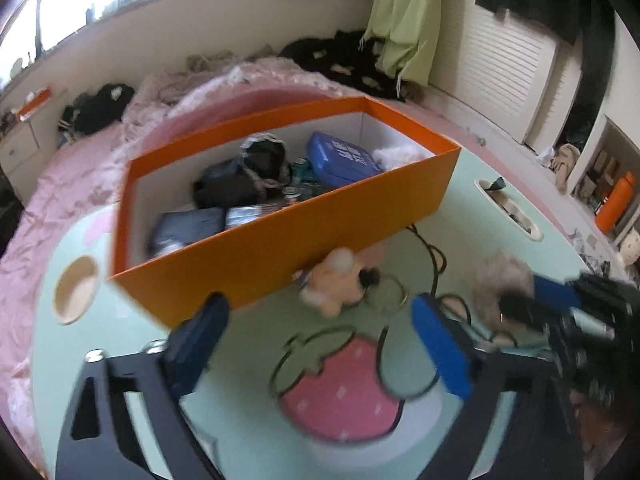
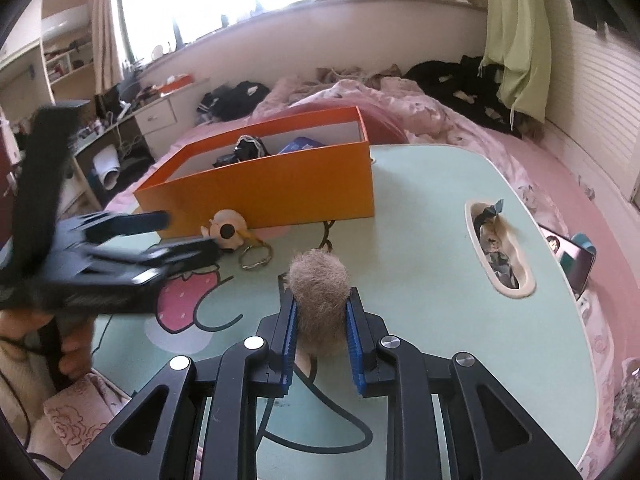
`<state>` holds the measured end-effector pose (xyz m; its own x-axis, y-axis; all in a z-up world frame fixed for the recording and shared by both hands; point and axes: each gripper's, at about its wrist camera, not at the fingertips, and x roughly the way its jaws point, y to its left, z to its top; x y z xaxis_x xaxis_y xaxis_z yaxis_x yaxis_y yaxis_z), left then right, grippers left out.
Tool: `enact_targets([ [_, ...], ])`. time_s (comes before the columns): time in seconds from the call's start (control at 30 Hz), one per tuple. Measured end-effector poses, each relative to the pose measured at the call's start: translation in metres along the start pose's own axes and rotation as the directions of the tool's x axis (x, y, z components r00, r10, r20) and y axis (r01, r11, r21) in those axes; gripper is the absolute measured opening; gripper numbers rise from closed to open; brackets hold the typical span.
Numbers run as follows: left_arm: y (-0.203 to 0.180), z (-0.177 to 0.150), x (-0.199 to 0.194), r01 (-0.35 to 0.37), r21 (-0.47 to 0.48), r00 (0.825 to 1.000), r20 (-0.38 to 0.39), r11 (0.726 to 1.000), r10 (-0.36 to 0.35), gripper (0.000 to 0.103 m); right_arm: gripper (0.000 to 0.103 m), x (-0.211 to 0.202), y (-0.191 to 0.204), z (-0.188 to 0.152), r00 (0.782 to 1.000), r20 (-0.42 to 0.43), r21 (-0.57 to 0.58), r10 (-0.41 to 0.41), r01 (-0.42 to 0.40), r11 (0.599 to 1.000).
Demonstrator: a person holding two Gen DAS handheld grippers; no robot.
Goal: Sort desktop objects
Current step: 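Grasp the toy figure keychain with the left gripper while the right gripper holds the brown fluffy ball, then drop the toy figure into the orange box while the right gripper drops the brown fluffy ball in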
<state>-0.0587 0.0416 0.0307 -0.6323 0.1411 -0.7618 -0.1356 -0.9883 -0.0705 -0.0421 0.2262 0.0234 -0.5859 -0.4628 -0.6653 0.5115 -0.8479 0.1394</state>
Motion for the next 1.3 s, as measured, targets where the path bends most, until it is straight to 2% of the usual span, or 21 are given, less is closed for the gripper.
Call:
enact_targets([
  [0.07, -0.004, 0.009, 0.015, 0.021, -0.014, 0.999, -0.035, 1.000, -0.021, 0.076, 0.022, 0.001, 0.000, 0.000, 1.000, -0.001, 0.000, 0.005, -0.005, 1.000],
  [0.13, -0.007, 0.013, 0.023, 0.006, -0.011, 0.999, -0.049, 1.000, -0.006, 0.073, 0.022, 0.001, 0.000, 0.000, 1.000, -0.001, 0.002, 0.008, -0.008, 1.000],
  [0.17, -0.008, 0.013, 0.025, -0.002, -0.006, 0.999, -0.051, 1.000, 0.002, 0.067, 0.022, 0.000, -0.001, -0.001, 1.000, 0.000, 0.003, 0.009, -0.009, 1.000],
  [0.2, -0.009, 0.013, 0.030, -0.013, -0.006, 0.998, -0.067, 1.000, 0.012, 0.050, 0.022, 0.000, -0.001, -0.001, 1.000, -0.001, 0.004, 0.009, -0.009, 1.000],
  [0.33, -0.006, 0.007, 0.024, 0.034, -0.021, 0.998, -0.052, 0.999, -0.035, 0.050, 0.022, 0.001, -0.001, -0.001, 1.000, -0.001, 0.007, 0.011, -0.011, 1.000],
  [0.57, 0.002, 0.002, -0.025, 0.113, -0.035, 0.992, 0.064, 0.993, -0.110, 0.050, 0.022, -0.004, 0.003, 0.007, 0.999, 0.024, 0.001, 0.033, -0.033, 0.999],
  [0.7, 0.009, 0.021, -0.050, 0.095, -0.033, 0.986, 0.143, 0.995, -0.090, 0.050, 0.022, -0.013, 0.014, 0.039, 0.995, 0.093, -0.034, 0.046, -0.043, 0.998],
  [0.83, 0.023, 0.054, -0.062, 0.050, -0.036, 0.977, 0.211, 0.998, -0.042, 0.050, 0.022, -0.011, 0.022, 0.080, 0.986, 0.153, -0.043, 0.067, -0.061, 0.997],
  [0.9, 0.031, 0.069, -0.057, 0.036, -0.049, 0.974, 0.223, 0.998, -0.024, 0.051, 0.022, 0.000, 0.026, 0.103, 0.983, 0.165, -0.037, 0.074, -0.069, 0.997],
  [0.97, 0.042, 0.082, -0.043, 0.032, -0.079, 0.981, 0.194, 0.996, -0.016, 0.051, 0.022, 0.015, 0.027, 0.121, 0.985, 0.153, -0.025, 0.076, -0.073, 0.997],
  [1.0, 0.046, 0.087, -0.034, 0.026, -0.097, 0.985, 0.171, 0.995, -0.009, 0.060, 0.023, 0.027, 0.027, 0.129, 0.988, 0.143, -0.023, 0.060, -0.057, 0.998],
  [1.03, 0.051, 0.089, -0.026, 0.009, -0.116, 0.988, 0.152, 0.993, 0.009, 0.071, 0.031, 0.036, 0.027, 0.132, 0.991, 0.128, -0.026, 0.043, -0.040, 0.999],
  [1.07, 0.055, 0.089, -0.018, -0.006, -0.131, 0.990, 0.139, 0.991, 0.024, 0.071, 0.041, 0.046, 0.028, 0.134, 0.994, 0.106, -0.034, 0.020, -0.017, 0.999],
  [1.17, 0.061, 0.077, 0.002, -0.026, -0.141, 0.995, 0.095, 0.990, 0.040, 0.072, 0.049, 0.071, 0.025, 0.122, 0.999, 0.035, -0.036, -0.025, 0.026, 0.999],
  [1.23, 0.063, 0.066, 0.004, -0.017, -0.144, 0.995, 0.100, 0.989, 0.032, 0.072, 0.055, 0.072, 0.022, 0.113, 0.999, 0.037, -0.033, -0.025, 0.026, 0.999],
  [1.3, 0.064, 0.060, -0.003, -0.009, -0.148, 0.992, 0.122, 0.989, 0.027, 0.072, 0.056, 0.067, 0.022, 0.107, 0.998, 0.063, -0.042, -0.027, 0.030, 0.999],
])
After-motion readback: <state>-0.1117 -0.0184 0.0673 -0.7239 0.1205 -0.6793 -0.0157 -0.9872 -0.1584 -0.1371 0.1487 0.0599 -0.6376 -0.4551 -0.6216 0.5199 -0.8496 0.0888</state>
